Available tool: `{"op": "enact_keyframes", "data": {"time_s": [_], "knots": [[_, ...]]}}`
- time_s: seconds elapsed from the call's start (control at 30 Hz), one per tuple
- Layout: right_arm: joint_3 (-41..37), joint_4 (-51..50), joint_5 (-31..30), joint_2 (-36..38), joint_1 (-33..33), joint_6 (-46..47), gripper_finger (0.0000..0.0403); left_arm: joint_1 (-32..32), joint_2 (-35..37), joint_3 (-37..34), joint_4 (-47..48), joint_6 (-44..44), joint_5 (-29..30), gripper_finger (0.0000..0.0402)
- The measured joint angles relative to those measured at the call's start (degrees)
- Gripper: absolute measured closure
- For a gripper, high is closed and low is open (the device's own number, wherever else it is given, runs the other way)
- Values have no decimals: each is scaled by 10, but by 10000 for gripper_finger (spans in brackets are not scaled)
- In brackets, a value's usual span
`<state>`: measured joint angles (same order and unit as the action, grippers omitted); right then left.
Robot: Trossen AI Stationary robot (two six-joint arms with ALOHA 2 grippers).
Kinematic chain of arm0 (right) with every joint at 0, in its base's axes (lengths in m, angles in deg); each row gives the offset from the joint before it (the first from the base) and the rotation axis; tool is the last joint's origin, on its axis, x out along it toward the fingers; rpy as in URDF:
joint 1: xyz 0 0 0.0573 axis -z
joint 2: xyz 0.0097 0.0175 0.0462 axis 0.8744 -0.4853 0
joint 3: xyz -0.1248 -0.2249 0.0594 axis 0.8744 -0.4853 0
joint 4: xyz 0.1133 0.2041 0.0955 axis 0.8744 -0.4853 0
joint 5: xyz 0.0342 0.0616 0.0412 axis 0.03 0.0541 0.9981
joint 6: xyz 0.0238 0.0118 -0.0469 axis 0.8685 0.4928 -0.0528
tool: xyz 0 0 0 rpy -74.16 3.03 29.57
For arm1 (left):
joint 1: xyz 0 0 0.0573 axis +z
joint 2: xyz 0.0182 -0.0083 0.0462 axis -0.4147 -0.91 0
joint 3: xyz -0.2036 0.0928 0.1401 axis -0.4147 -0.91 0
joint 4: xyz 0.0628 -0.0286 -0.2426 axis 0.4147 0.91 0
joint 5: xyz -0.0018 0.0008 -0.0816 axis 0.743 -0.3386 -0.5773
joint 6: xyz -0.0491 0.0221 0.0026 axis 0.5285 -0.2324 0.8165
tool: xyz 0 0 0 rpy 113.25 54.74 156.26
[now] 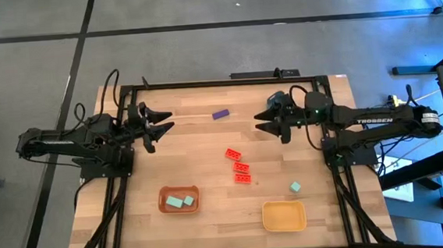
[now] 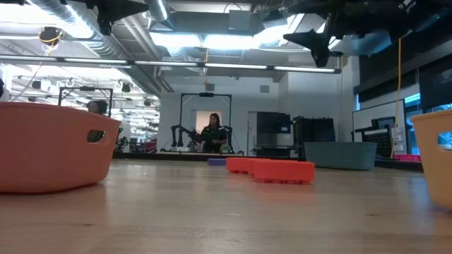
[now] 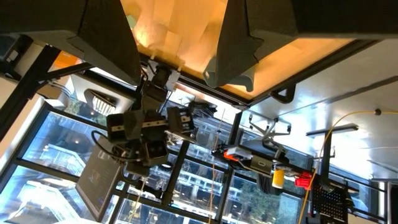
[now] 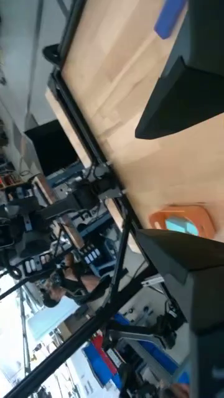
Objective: Sort & place blocks by color
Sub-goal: Put the violet block into the gray bin
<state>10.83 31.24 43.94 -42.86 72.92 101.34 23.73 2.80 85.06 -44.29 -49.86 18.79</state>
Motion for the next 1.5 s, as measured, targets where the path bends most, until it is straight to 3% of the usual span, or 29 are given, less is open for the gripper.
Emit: {"op": "enact_keyframes", "data": {"time_s": [0.37,0.5,0.7,0.87,1.0,1.23,1.5], "knots": [[8,3,-10,0,-7,-24,150,0,0,0,0,11,1,202],[8,3,-10,0,-7,-23,150,1,-15,9,10,63,38,202],[9,13,-10,0,-6,-22,150,71,-167,129,137,11,12,202],[9,36,-11,0,-6,-23,150,178,-323,226,247,-72,-140,202],[9,38,-11,0,-6,-21,150,232,-447,268,248,-153,-216,202],[9,38,-11,0,-6,-19,150,287,-635,327,235,-241,-270,202],[9,37,-11,0,-6,5,150,307,-765,338,165,-259,-276,202]]}}
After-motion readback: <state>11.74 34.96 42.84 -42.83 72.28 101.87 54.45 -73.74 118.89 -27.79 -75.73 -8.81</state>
